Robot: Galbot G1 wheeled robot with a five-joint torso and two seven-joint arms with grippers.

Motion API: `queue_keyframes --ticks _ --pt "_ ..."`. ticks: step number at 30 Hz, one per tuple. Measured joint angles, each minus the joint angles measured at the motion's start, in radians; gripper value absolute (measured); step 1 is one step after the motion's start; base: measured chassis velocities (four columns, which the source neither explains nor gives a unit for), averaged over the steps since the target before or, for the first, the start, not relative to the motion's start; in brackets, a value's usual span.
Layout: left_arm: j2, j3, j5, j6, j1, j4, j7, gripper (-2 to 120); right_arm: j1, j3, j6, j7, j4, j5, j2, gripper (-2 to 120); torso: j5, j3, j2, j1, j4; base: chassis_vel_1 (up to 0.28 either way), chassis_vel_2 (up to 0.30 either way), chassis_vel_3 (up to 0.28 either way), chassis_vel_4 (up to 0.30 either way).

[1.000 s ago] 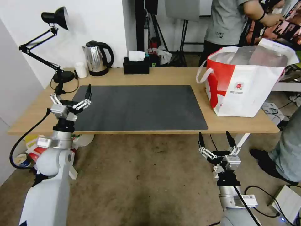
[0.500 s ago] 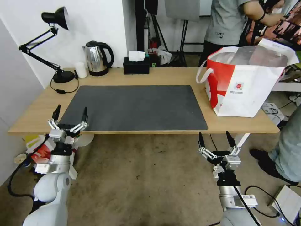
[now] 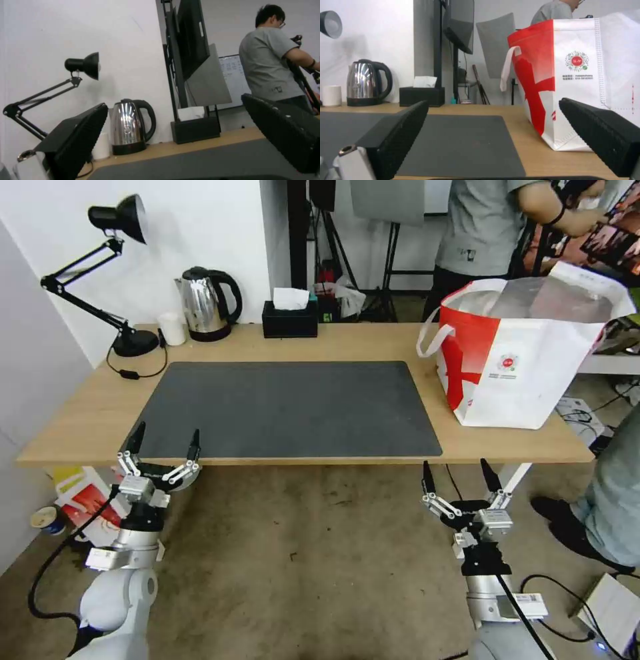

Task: Pick up the trash from the table and place it into the takeout bag.

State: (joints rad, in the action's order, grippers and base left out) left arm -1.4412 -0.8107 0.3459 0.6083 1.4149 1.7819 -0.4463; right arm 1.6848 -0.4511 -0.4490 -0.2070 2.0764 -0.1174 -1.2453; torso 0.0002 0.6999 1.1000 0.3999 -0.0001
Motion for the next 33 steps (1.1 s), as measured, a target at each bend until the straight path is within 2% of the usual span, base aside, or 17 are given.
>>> queue_keyframes --ticks 18,33 --pt "-0.055 -0.019 -0.003 0.059 0.051 -0.025 -0.034 100 0.0 0.0 0.0 0.0 0.0 0.0 0.0 100 -0.0002 0.0 0.0 0.0 0.0 0.0 0.0 0.0 0.0" --pt "-0.065 -0.023 -0.001 0.078 0.065 -0.023 -0.047 100 0.0 0.0 0.0 0.0 0.0 0.0 0.0 100 -0.0002 0.0 0.0 0.0 0.0001 0.0 0.0 0.0 0.0"
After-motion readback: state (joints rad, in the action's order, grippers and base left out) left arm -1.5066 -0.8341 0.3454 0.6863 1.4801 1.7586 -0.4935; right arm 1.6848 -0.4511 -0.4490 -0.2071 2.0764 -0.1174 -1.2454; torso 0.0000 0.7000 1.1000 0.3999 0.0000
